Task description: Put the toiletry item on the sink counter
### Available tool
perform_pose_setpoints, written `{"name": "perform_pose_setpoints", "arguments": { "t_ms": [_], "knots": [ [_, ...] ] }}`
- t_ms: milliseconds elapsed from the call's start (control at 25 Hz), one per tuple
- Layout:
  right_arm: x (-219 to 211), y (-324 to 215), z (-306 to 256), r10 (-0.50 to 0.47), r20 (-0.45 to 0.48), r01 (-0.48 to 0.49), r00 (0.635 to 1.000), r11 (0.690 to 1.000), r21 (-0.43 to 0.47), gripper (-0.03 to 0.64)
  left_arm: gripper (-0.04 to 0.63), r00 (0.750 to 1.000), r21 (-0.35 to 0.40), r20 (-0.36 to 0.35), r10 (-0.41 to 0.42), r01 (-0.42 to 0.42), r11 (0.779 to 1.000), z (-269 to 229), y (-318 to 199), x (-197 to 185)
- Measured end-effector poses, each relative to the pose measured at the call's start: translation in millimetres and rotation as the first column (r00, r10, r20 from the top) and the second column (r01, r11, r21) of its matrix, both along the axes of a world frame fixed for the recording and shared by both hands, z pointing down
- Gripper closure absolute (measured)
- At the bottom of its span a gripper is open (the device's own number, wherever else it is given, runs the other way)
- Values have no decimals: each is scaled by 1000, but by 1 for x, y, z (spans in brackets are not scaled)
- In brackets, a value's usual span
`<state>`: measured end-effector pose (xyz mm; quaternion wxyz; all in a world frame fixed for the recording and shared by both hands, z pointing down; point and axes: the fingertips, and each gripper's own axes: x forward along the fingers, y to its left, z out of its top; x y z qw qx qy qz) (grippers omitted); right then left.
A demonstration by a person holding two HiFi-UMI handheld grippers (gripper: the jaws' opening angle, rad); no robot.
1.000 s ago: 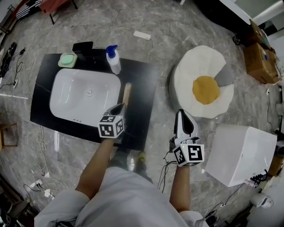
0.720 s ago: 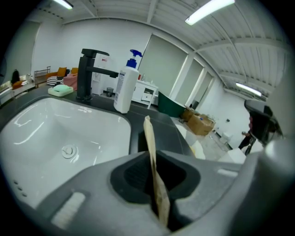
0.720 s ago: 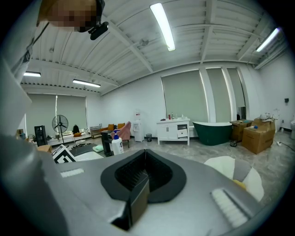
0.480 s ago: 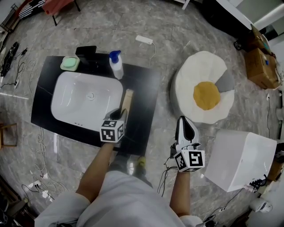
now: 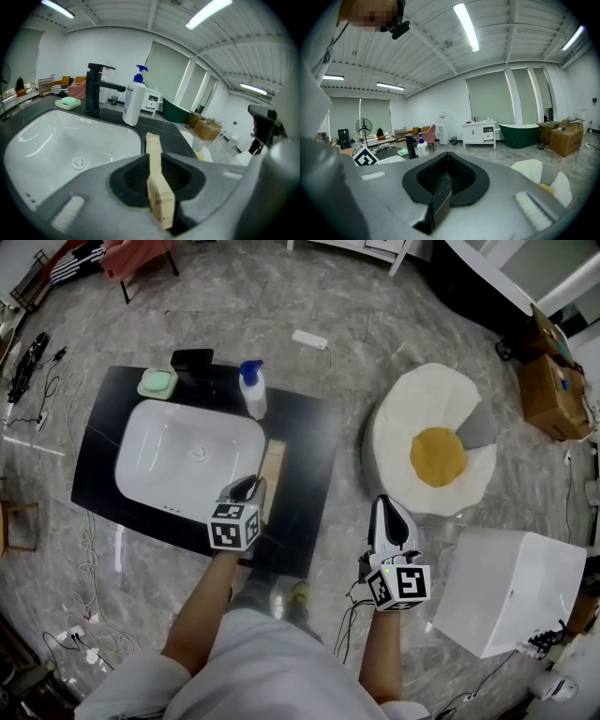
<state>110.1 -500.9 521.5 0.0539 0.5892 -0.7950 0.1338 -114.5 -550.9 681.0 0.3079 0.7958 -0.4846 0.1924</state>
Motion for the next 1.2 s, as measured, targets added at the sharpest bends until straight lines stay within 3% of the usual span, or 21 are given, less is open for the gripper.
{"name": "perform_pose_setpoints", "arguments": {
  "t_ms": [400, 920, 1200],
  "knots": [
    [-10, 12, -19, -23, 8, 22, 1000, 999, 27, 614, 595, 1000, 92, 9, 5, -5, 996, -40, 11, -7],
    [-23, 39, -54, -31, 7, 31, 999, 998, 57, 614, 598, 1000, 215, 12, 25, -27, 976, -107, 31, -18],
    [-23, 41, -71, -23, 4, 23, 1000, 997, 78, 614, 598, 999, 298, 7, 35, -36, 954, -148, 31, -27]
  ]
}}
